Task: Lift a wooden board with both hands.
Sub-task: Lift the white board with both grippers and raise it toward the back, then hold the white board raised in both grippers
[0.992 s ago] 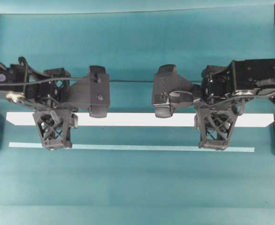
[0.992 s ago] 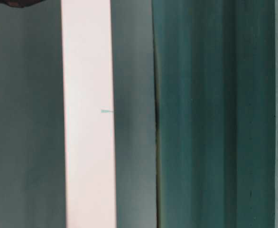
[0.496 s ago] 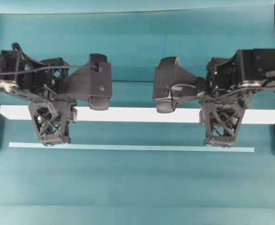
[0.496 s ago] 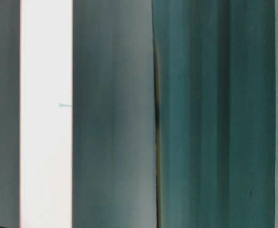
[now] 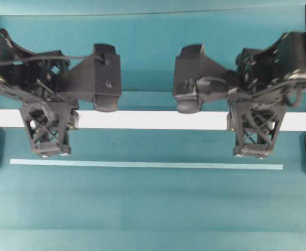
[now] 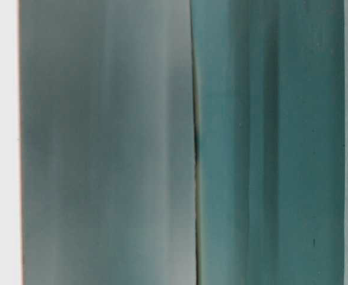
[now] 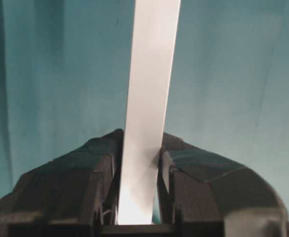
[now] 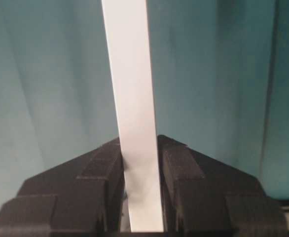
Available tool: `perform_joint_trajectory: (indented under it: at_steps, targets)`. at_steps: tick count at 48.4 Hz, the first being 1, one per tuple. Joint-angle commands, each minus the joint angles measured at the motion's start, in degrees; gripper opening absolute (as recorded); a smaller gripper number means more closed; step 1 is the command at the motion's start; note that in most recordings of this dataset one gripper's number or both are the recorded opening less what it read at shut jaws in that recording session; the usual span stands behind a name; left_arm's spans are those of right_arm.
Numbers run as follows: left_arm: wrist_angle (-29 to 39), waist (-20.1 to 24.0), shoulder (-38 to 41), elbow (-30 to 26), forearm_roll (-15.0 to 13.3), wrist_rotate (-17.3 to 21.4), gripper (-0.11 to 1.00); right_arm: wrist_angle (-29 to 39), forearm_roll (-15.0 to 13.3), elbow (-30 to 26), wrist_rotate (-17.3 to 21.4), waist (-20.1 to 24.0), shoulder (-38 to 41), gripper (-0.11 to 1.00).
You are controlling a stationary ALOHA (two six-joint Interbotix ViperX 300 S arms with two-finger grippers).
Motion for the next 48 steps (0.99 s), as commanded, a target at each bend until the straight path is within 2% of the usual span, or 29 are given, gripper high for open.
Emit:
perform_joint_trajectory:
  at_steps: [1, 12, 48]
  targets:
    - [0.53, 0.18, -0.62, -4.57, 0.00, -0.35, 0.17, -0.88, 0.18, -4.13, 0.00, 0.18, 0.00, 0.21]
    - [4.04, 0.18, 0.70, -8.44, 0.09, 0.09, 0.17, -0.79, 0.18, -4.75, -0.09, 0.00, 0.00, 0.21]
    - [5.54, 0.44, 1.14, -10.11, 0.00, 0.35, 0.17, -0.70, 0.18, -4.75, -0.09, -0.70, 0.00, 0.21]
